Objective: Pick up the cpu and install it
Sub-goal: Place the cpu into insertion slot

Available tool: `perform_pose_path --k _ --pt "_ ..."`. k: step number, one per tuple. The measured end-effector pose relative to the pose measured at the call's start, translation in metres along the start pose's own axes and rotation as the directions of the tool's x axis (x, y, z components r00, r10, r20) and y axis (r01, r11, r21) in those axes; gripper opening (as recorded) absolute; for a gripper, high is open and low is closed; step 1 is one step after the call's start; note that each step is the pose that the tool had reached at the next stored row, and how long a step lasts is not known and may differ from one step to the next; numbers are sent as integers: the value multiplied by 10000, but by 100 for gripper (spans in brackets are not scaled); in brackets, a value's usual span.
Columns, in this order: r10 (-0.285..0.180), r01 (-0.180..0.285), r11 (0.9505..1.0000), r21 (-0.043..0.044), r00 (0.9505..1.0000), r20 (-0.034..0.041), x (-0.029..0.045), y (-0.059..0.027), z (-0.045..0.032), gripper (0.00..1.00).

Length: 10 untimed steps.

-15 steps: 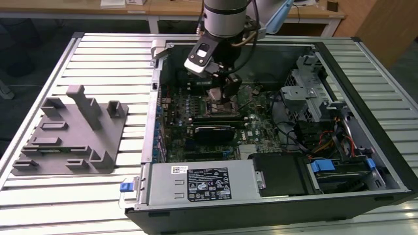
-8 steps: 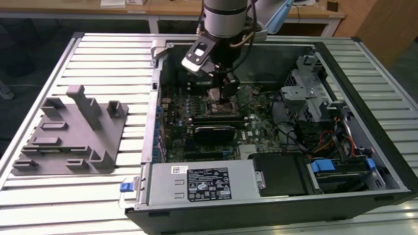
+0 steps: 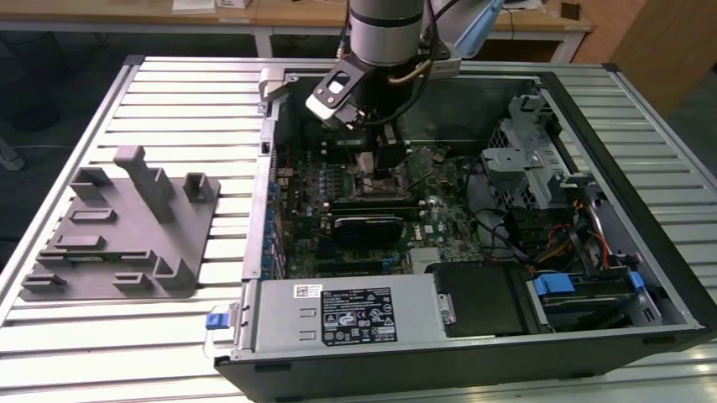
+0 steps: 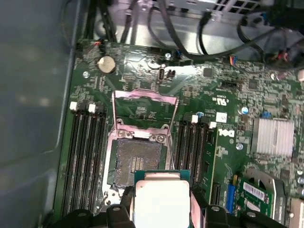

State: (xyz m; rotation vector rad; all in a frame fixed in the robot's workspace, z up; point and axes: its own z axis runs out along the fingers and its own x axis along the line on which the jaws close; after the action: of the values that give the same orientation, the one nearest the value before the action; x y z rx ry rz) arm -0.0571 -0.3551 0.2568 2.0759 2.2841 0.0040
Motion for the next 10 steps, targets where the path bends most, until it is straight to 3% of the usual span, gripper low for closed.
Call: perform_pose_path --k 10 --pt "229 -229 9997 7 9997 2 0 6 17 55"
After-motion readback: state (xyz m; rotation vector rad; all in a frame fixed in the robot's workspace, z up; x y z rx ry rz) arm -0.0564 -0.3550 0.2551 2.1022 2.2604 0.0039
